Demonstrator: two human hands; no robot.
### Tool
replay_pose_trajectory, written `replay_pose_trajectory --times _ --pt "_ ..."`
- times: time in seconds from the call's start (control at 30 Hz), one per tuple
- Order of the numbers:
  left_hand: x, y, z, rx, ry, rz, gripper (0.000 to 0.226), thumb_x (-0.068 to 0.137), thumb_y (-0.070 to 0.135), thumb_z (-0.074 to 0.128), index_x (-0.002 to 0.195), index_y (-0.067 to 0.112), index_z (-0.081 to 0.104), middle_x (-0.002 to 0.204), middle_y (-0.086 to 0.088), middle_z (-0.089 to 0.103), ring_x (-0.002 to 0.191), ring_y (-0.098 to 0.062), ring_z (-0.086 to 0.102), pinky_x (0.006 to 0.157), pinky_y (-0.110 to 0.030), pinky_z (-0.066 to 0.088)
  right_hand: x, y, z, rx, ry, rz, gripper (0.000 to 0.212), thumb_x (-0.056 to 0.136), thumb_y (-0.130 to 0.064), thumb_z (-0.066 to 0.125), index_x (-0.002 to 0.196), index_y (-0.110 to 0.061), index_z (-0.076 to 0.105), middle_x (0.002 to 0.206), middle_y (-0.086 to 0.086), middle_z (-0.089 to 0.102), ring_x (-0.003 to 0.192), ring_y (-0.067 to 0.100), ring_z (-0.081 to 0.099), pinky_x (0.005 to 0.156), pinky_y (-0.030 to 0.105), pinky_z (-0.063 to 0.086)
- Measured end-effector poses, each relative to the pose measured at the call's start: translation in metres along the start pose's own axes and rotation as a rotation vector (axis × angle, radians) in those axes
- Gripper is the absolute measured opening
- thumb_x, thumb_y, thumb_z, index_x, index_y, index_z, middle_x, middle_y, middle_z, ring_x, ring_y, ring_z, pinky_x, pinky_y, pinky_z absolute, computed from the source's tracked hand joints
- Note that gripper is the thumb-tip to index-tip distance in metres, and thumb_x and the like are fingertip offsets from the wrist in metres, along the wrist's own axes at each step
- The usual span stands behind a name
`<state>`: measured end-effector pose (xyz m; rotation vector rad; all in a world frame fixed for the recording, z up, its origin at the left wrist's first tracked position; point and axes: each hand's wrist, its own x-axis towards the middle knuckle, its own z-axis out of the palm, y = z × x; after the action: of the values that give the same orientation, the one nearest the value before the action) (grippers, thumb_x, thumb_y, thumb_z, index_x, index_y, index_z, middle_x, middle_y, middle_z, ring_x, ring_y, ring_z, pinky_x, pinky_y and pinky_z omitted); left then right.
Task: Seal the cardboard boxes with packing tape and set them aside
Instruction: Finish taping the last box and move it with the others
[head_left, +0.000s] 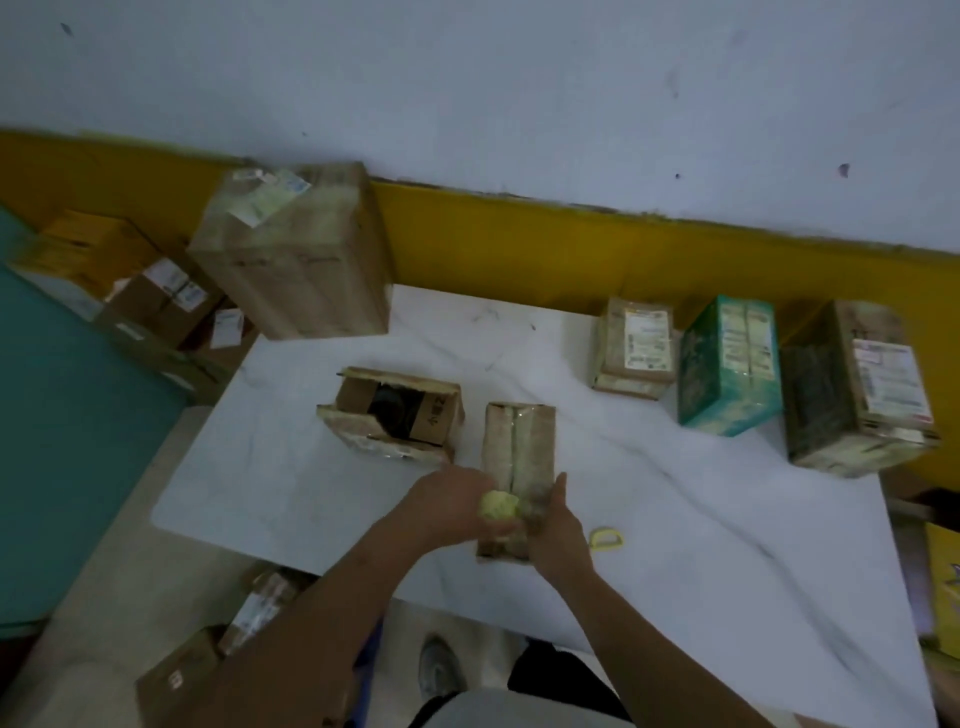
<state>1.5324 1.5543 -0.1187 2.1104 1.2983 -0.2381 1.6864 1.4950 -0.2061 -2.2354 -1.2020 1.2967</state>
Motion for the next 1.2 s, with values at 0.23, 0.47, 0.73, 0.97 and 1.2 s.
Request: replay_pose_trajectory --times 0.23,0.47,0.73,0.97,1.2 --pt "-0.004 -0.056 0.020 -0.015 -0.045 -0.133 0.038 0.080 0.060 0.067 0.081 0.022 0.061 0.078 0.011 0.055 0.081 -0.011 0.057 0.057 -0.023 0.034 0.004 0.005 0.002 -0.116 0.060 -0.001 0.082 0.098 -0.029 0.047 0.154 -0.032 -0.012 0.112 0.012 0.065 0.100 0.032 0.063 0.088 0.044 0.051" --pt "0.011 -0.056 0.048 -0.338 -0.148 -0.163 0.022 0.079 0.046 0.075 0.084 0.032 0.058 0.092 0.006 0.064 0.089 -0.013 0.062 0.065 -0.020 0.045 0.006 0.050 -0.025 0.156 0.147 -0.143 0.046 0.102 -0.034 0.045 0.144 -0.015 0.046 0.143 0.004 0.052 0.131 0.022 0.048 0.104 0.020 0.033" --pt "0.027 -0.024 0.078 -0.557 -0.085 -0.247 0.037 0.088 0.042 0.068 0.107 0.011 0.065 0.105 -0.004 0.066 0.096 -0.017 0.063 0.084 -0.033 0.051 0.018 0.133 -0.033 -0.641 -0.023 -0.116 0.076 0.085 -0.051 0.065 0.145 -0.015 0.036 0.148 0.006 0.033 0.122 0.029 0.043 0.093 0.037 0.046" --pt "0.038 -0.016 0.086 -0.824 -0.093 -0.334 0.036 0.090 0.037 0.066 0.110 0.008 0.060 0.109 -0.009 0.068 0.097 -0.024 0.067 0.090 -0.039 0.052 0.020 0.151 -0.001 -0.764 0.191 -0.048 0.049 0.058 -0.027 0.089 0.092 -0.003 0.064 0.086 0.013 0.057 0.067 0.030 0.057 0.053 0.032 0.044" --pt "0.034 -0.006 0.084 -0.940 -0.200 -0.288 0.036 0.089 0.021 0.070 0.118 0.011 0.051 0.113 -0.009 0.066 0.092 -0.025 0.070 0.077 -0.035 0.057 -0.016 0.144 -0.044 -0.376 0.329 0.231 0.031 0.086 -0.038 0.063 0.099 -0.011 0.054 0.091 0.004 0.060 0.085 0.026 0.063 0.066 0.029 0.039"
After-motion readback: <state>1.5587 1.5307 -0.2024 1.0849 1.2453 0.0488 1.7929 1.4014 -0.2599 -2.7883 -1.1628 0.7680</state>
